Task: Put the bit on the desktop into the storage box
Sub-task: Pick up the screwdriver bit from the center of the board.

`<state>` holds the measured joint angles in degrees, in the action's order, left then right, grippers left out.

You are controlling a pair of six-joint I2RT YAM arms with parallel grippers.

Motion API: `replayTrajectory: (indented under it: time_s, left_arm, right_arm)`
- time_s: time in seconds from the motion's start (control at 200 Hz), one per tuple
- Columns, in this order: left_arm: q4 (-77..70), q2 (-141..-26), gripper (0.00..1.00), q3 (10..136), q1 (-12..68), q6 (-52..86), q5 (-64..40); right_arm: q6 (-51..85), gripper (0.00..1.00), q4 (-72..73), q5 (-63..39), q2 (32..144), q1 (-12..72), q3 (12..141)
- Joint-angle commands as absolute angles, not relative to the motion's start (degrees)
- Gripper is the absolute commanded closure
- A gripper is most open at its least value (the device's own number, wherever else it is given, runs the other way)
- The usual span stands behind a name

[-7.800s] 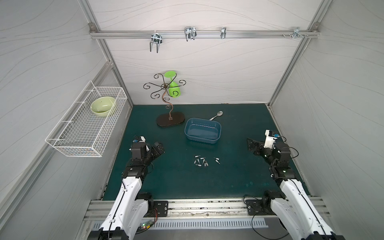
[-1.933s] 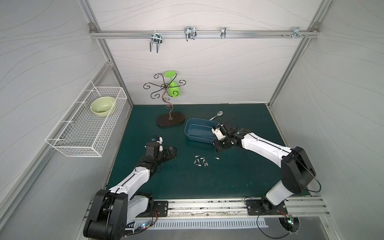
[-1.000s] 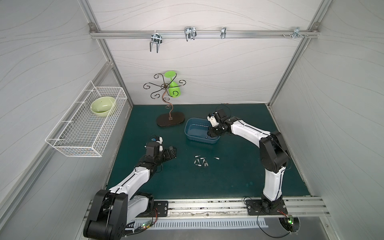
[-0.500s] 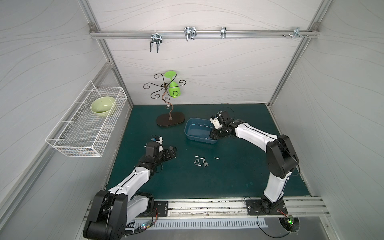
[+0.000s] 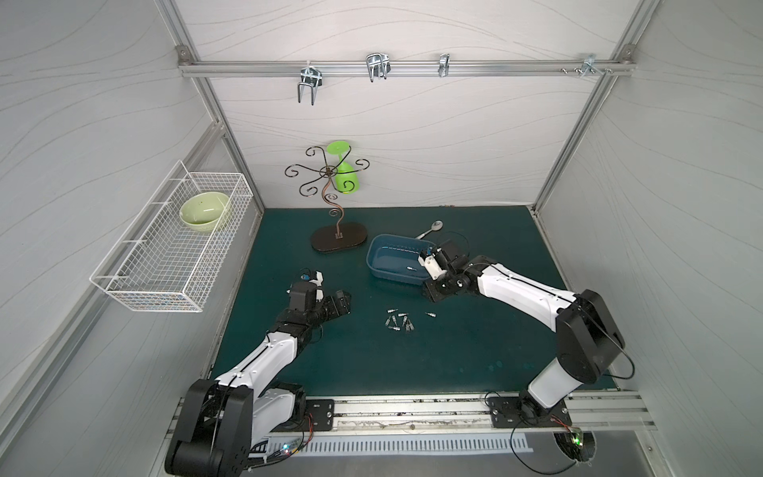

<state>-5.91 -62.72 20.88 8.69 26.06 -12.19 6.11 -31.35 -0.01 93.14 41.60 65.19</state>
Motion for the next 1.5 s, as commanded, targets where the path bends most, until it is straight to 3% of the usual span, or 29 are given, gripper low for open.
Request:
replayTrajectory:
  time_s: [0.0,0.78,1.496]
  left_arm:
    - [-7.2,-62.4,0.01,22.9,8.8,25.2,-11.9]
    - [-7.2,-62.5,0.01,22.9,8.8,25.2,-11.8]
    - [-7.2,-62.9,0.01,23.0,8.8,25.2,-11.8]
  right_arm:
    - [4.2,0.51,-35.4,3.1,93.1,43.5,63.5]
    - [2.6,0.55,-35.4,4.4,101.2,44.3,63.5]
    - [2.1,0.65,-35.4,5.5,104.1,44.7,64.8]
